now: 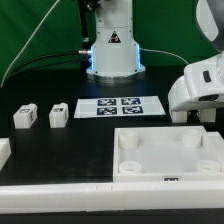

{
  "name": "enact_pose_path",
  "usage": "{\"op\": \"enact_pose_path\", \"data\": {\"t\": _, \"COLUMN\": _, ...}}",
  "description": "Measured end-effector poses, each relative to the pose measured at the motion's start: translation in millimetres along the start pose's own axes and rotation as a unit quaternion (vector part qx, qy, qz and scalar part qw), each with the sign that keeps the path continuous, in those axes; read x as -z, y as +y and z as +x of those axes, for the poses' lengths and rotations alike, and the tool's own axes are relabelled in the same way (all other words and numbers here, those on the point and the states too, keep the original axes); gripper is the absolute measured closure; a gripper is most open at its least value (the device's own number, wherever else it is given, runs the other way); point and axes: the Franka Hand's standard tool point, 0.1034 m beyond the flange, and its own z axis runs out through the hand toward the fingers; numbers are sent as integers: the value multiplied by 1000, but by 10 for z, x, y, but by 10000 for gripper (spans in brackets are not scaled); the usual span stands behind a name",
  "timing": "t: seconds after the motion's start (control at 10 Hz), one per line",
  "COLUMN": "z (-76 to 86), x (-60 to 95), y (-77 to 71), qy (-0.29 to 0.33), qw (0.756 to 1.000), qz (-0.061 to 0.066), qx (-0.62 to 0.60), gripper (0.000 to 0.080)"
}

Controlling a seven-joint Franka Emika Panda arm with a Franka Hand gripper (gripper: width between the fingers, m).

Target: Assemble one leg

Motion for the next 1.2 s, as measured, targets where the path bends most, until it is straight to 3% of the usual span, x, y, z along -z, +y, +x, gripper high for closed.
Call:
{"op": "enact_pose_path", "data": {"t": 0.5, "z": -12, "x": -110, "y": 26, "qy": 3, "qw": 1000, "qz": 0, "qx": -7, "gripper": 151}}
{"op": "enact_pose_path", "data": {"t": 0.6, "z": -10, "x": -109, "y": 32, "qy": 3, "qw": 1000, "qz": 0, "qx": -8, "gripper": 270}}
{"op": "enact_pose_path", "data": {"t": 0.7, "z": -10, "x": -109, "y": 32, "qy": 3, "qw": 1000, "qz": 0, "qx": -8, "gripper": 454}}
{"op": "enact_pose_path", "data": {"t": 0.8, "z": -5, "x": -99, "y": 30, "qy": 4, "qw": 1000, "qz": 0, "qx": -8, "gripper": 508}}
{"op": "enact_pose_path", "data": {"t": 1.2, "z": 2, "x": -18, "y": 36, "qy": 10, "qw": 1000, "qz": 2, "qx": -10, "gripper": 508}}
